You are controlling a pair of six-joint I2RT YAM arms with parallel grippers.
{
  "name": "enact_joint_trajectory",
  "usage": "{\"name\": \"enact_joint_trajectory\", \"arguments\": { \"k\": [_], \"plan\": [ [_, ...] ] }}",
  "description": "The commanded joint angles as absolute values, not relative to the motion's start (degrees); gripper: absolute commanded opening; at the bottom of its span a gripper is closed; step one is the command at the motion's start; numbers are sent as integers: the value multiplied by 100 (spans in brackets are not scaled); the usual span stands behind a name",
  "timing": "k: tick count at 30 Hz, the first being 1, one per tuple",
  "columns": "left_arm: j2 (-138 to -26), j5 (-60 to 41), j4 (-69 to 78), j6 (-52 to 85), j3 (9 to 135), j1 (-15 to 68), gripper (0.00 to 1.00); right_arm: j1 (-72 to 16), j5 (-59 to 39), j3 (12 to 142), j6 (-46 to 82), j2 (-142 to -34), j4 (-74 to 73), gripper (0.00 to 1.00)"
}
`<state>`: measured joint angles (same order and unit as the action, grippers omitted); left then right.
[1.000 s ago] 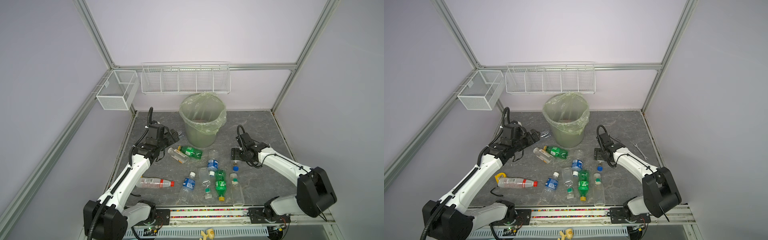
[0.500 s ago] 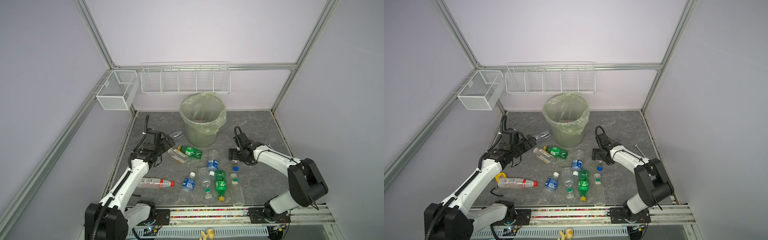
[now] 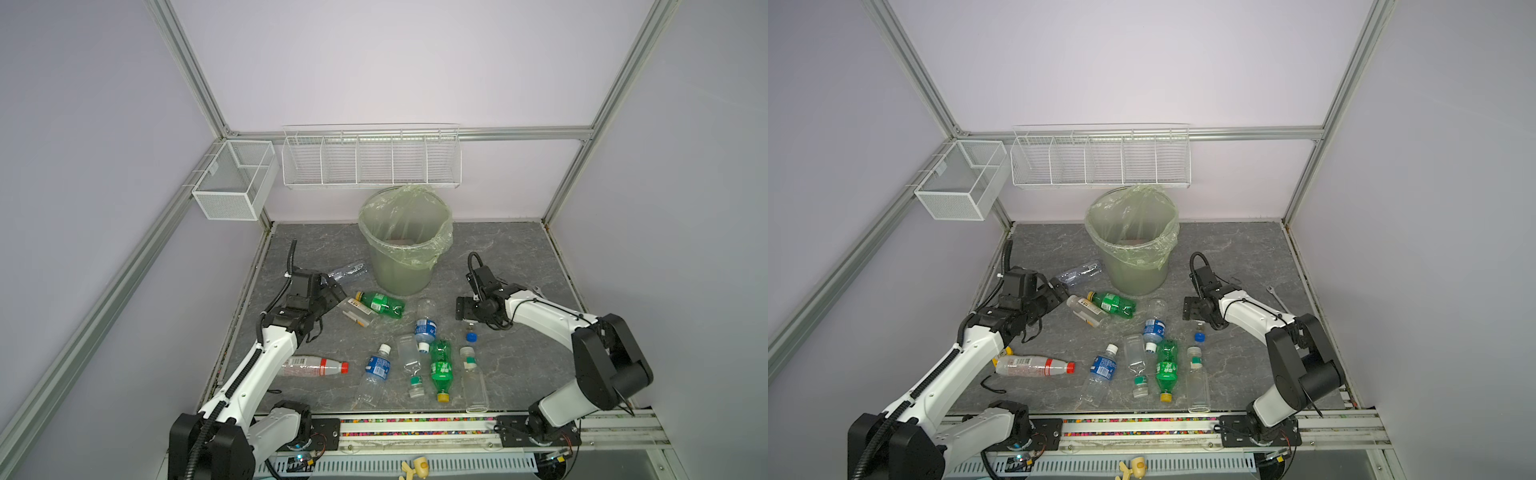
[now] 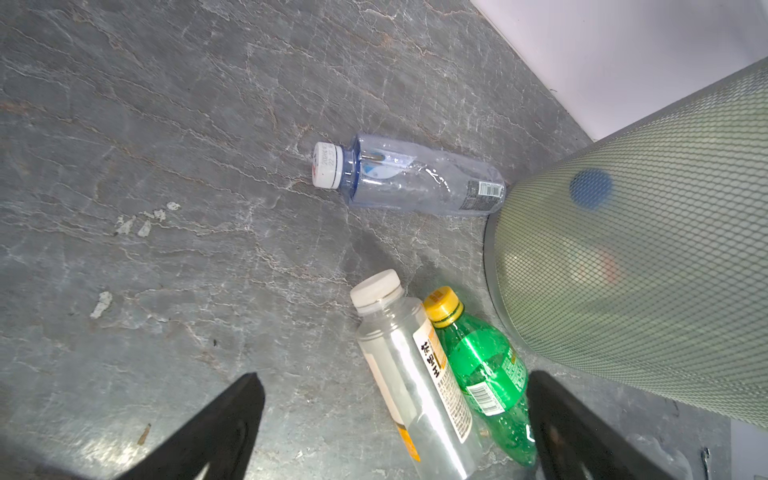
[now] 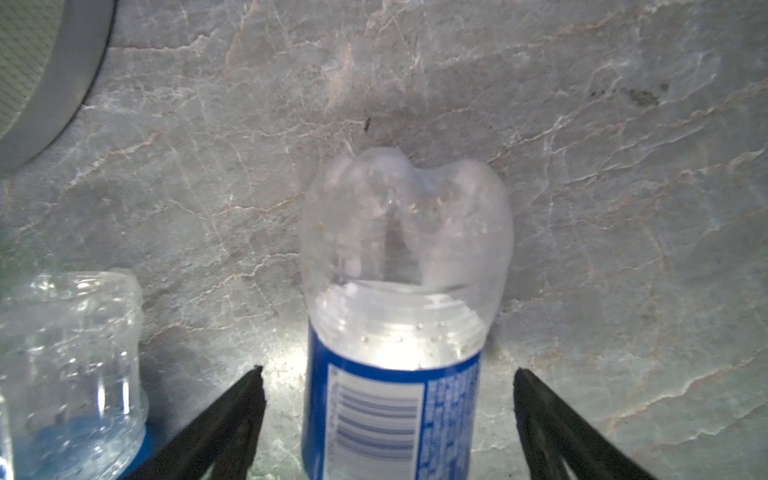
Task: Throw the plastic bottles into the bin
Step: 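Close the right gripper on the blue-labelled bottle and lift it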
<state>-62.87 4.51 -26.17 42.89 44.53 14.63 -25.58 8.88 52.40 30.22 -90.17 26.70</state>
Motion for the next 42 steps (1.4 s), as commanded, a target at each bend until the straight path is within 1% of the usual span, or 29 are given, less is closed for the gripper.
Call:
{"name": "enact_joint_trajectory", "arguments": {
  "k": [1, 5, 11, 14, 16, 21, 25, 29, 33, 38, 42],
  "plan": [
    [-6187, 579, -2568, 4351, 4368, 1430, 98, -2526, 834, 5149, 3068, -9110, 2601, 90],
    [-6218, 572, -2554, 4351, 4393, 1412, 98, -2530, 843, 5186, 3059, -9172, 2617, 83],
    [-6249, 569, -2553, 4334, 4418, 1399, 98, -2525, 786, 5120, 3072, -9180, 2572, 61],
    [-6219, 592, -2579, 4333, 4382, 1397, 98, -2527, 765, 5098, 3084, -9111, 2591, 57],
    [-6180, 613, -2601, 4327, 4358, 1389, 98, -2528, 755, 5080, 3088, -9031, 2610, 55],
    [-6104, 684, -2614, 4279, 4349, 1347, 99, -2531, 767, 5142, 2988, -8760, 2747, 55],
    [-6100, 621, -2706, 4216, 4407, 1284, 100, -2522, 1081, 5341, 2830, -8491, 3096, 55],
    [-6033, 672, -2812, 4170, 4422, 1259, 99, -2509, 1001, 5354, 2786, -8141, 3153, 55],
    [-5935, 522, -2813, 4185, 4438, 1257, 99, -2514, 922, 5367, 2856, -7828, 3203, 55],
    [-5957, 219, -2832, 4036, 4619, 1257, 99, -2511, 1153, 5496, 2793, -7281, 3283, 55],
    [-6000, -93, -2586, 3876, 4658, 1254, 99, -2513, 1091, 5633, 2778, -6939, 3308, 55]
  ]
}}
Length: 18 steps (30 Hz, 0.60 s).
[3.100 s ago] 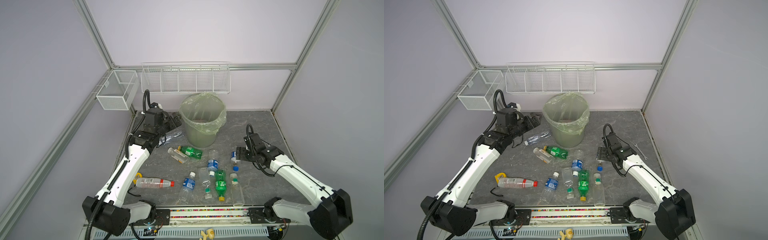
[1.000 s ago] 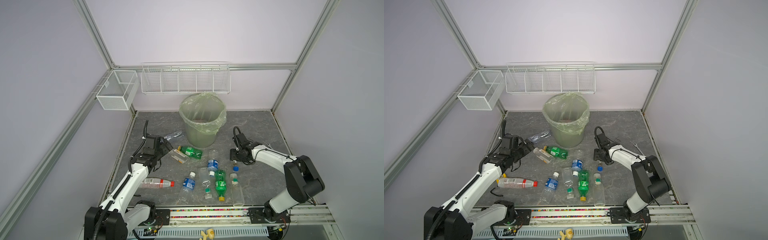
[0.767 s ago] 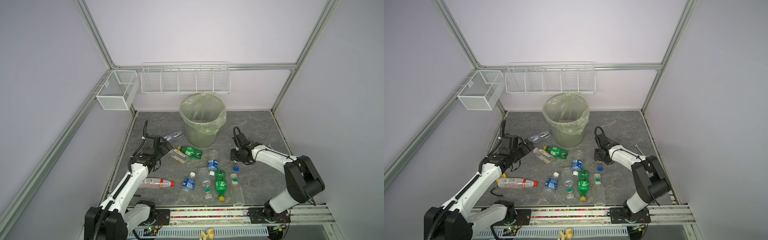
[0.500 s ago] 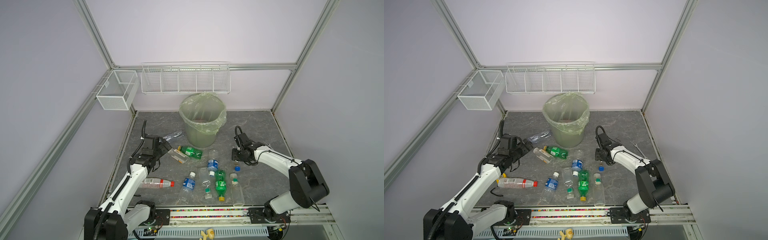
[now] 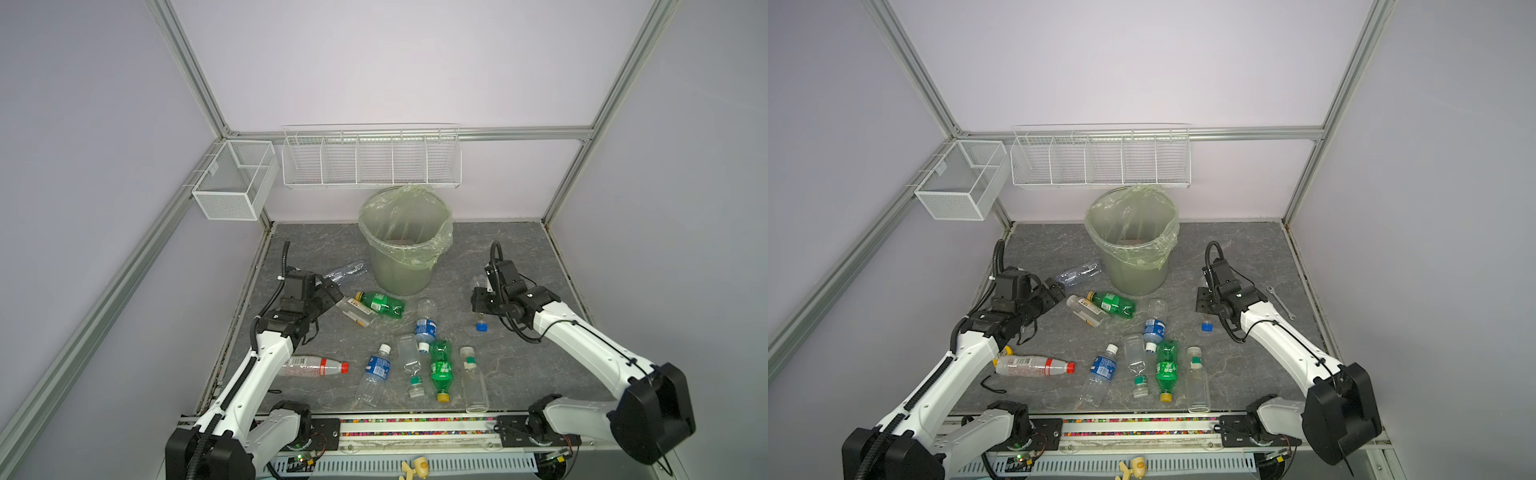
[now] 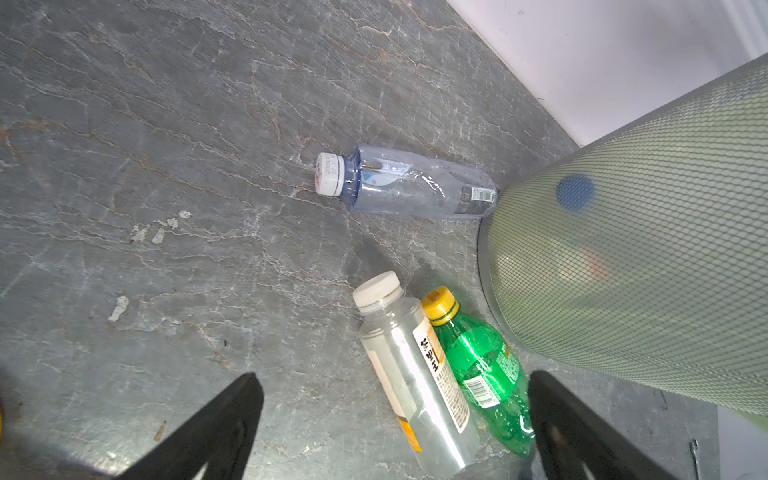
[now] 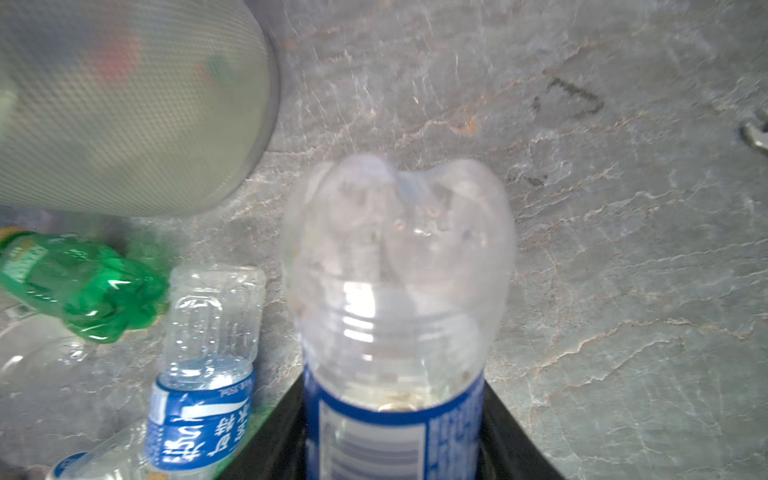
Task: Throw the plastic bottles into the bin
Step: 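Close the right gripper on the blue-labelled bottle and lift it, then carry the blue-labelled bottle with the right gripper over the bin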
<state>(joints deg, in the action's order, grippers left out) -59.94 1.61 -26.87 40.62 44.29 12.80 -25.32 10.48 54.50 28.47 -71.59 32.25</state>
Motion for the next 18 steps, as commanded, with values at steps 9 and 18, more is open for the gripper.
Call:
{"name": "enact_joint_trajectory", "arguments": {
  "k": [9, 18],
  "plan": [
    [-6326, -610, -2429, 3862, 4731, 1257, 99, -2511, 997, 5830, 2523, -6095, 3203, 55],
    [-6462, -344, -2749, 3925, 4793, 1231, 99, -2511, 854, 6238, 2246, -5897, 3158, 56]
  ]
}}
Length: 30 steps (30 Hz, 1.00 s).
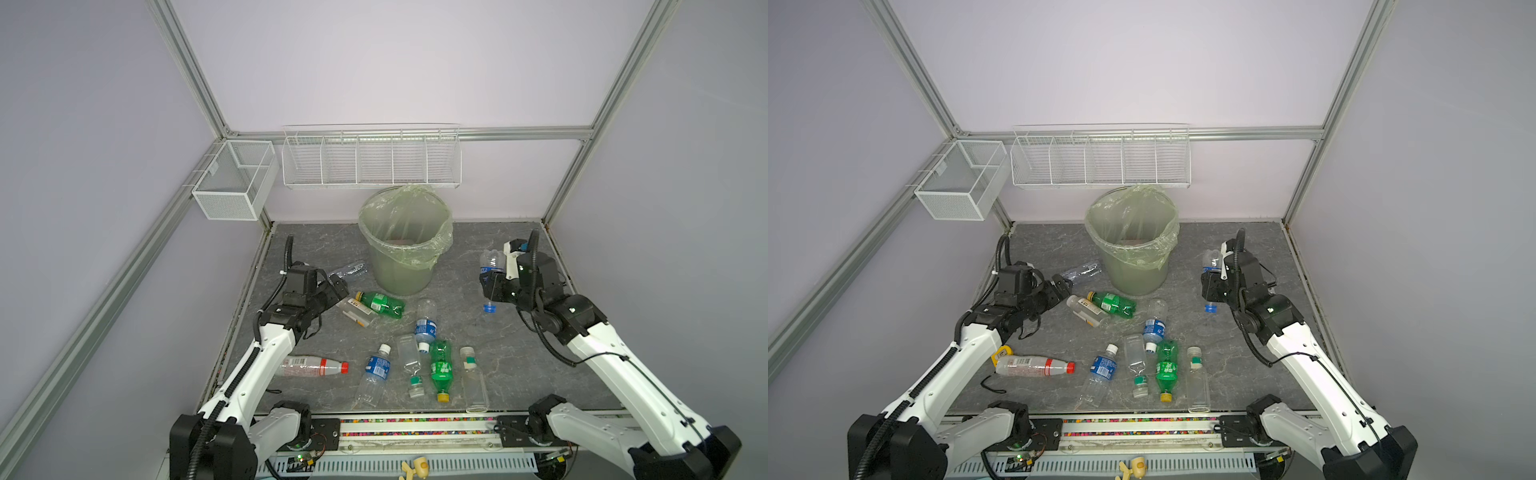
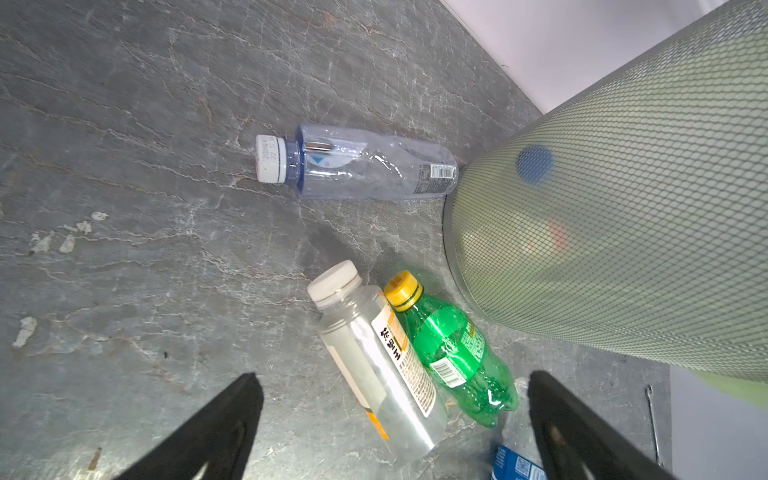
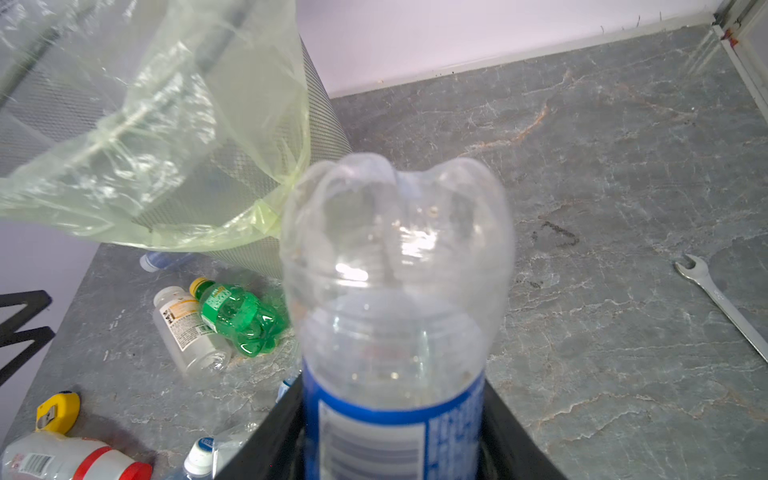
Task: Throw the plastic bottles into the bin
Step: 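Carry the blue-labelled bottle with the right gripper over the bin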
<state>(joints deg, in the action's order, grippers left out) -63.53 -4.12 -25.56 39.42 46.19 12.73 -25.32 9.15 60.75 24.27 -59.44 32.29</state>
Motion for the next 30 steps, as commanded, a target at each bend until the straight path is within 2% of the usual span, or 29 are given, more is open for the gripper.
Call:
{"name": "enact_joint_trajectory", "arguments": {
  "k": [1, 17, 30],
  "plan": [
    [-6483, -399, -2755, 3969, 4794, 1209, 99, -2514, 853, 6262, 2243, -5897, 3135, 56],
    [-6271, 339, -3285, 4185, 4725, 1184, 99, -2580, 136, 6830, 2240, -6250, 2613, 55],
    [-5933, 467, -3326, 4109, 4606, 1178, 99, -3054, 281, 7682, 2101, -6812, 2270, 55]
  ]
}}
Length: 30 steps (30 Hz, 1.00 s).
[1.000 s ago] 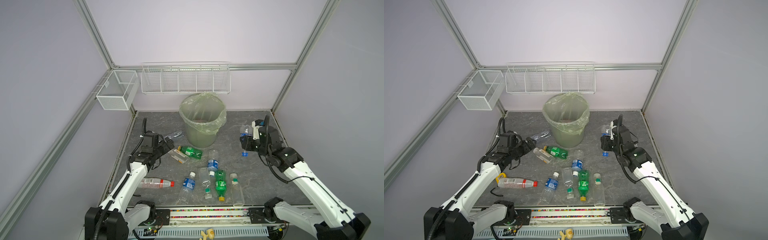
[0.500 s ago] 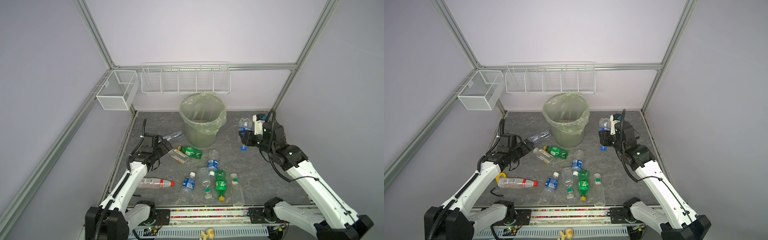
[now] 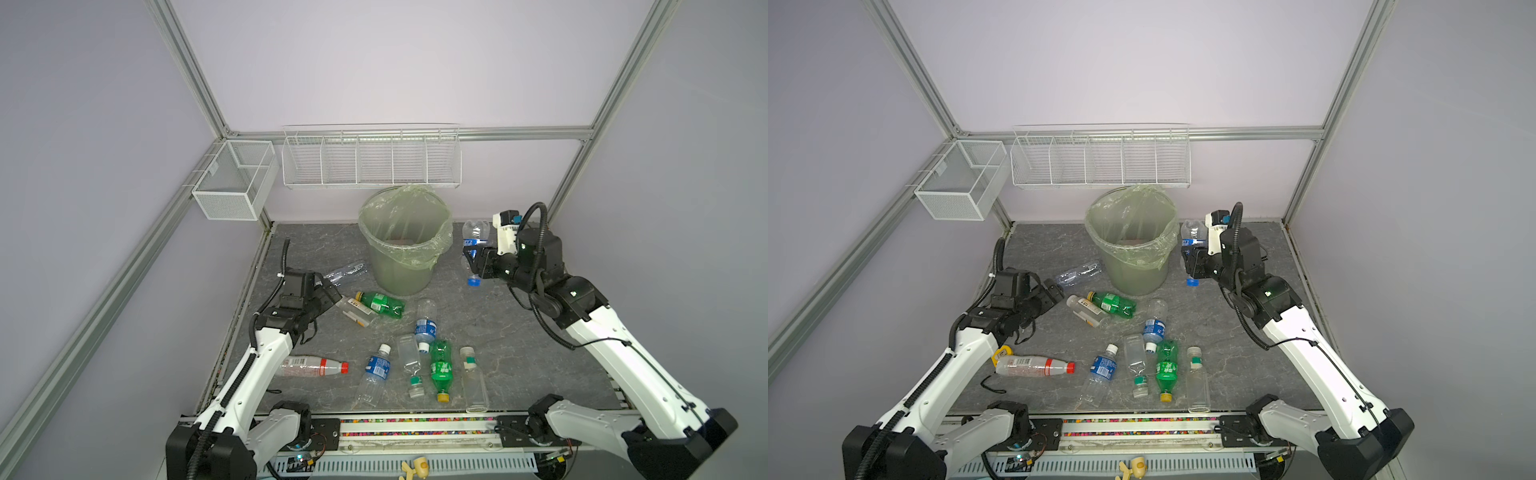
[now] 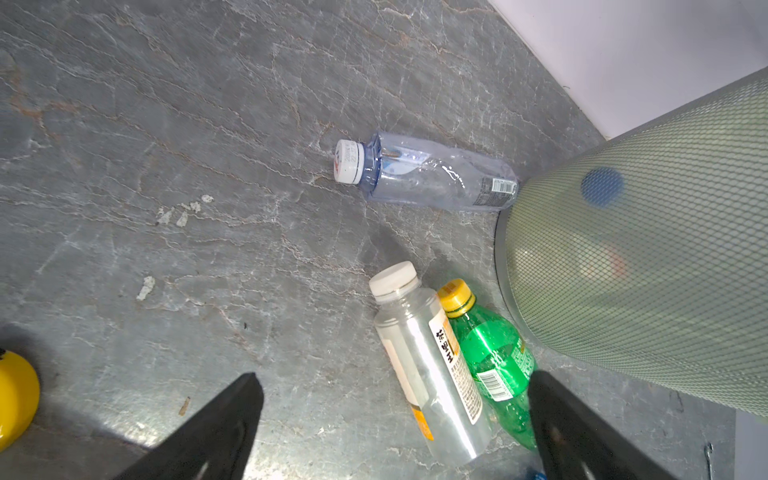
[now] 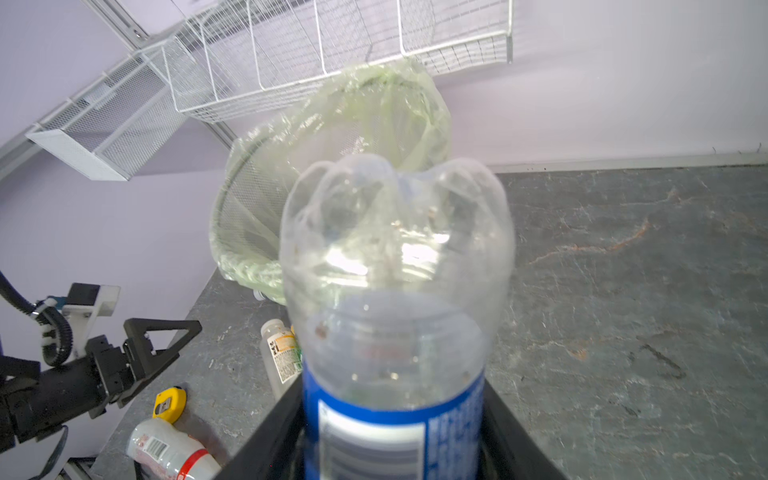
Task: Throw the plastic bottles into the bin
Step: 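Carry the blue-labelled bottle with the right gripper over the bin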
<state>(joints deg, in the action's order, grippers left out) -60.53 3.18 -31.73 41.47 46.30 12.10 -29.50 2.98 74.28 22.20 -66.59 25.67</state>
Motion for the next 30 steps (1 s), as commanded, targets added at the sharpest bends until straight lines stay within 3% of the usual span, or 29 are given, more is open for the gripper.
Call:
{"name": "enact_joint_trajectory", "arguments": {
  "k": [1, 17, 30],
  "plan": [
    [-5911, 467, -3347, 4113, 4598, 1176, 99, -3097, 281, 7776, 2097, -6905, 2238, 55],
    [-5869, 553, -3542, 4010, 4622, 1176, 99, -3472, 687, 9310, 1957, -8396, 2132, 55],
    [-5987, 542, -3463, 4034, 4760, 1178, 99, -3516, 853, 9757, 2083, -8852, 2074, 55]
  ]
}}
